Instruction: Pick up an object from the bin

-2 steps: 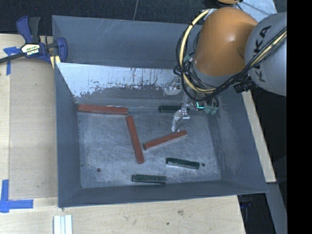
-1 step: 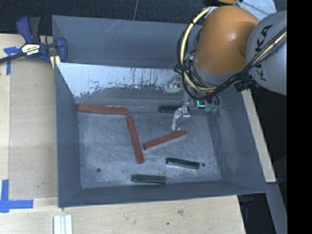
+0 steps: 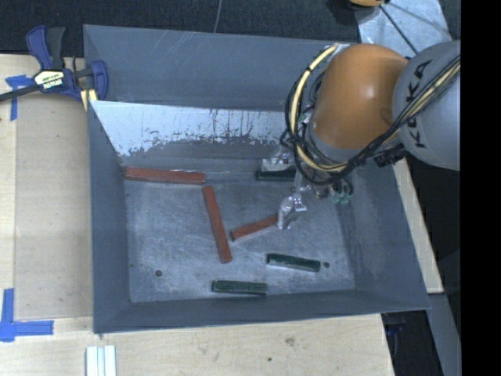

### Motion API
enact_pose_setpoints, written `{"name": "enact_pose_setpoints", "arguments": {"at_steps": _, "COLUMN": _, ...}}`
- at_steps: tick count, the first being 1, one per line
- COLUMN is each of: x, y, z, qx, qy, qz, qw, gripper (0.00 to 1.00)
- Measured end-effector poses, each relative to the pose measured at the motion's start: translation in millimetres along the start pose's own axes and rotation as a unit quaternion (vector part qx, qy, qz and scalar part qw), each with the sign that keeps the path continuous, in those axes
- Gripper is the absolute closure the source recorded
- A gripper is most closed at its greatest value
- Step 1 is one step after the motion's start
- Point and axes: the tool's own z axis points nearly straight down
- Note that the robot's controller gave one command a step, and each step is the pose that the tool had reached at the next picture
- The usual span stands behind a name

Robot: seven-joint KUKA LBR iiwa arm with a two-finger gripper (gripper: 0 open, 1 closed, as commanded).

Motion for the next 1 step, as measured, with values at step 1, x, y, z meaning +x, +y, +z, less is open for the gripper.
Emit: {"name": "enact_pose_setpoints", "arguments": {"at_steps": 1, "x": -4.4, "y": -19.5, "z": 100.7, "qx": 0.0, "qy": -0.0017, "qz": -0.003, "qw": 1.0, "gripper": 1.0}}
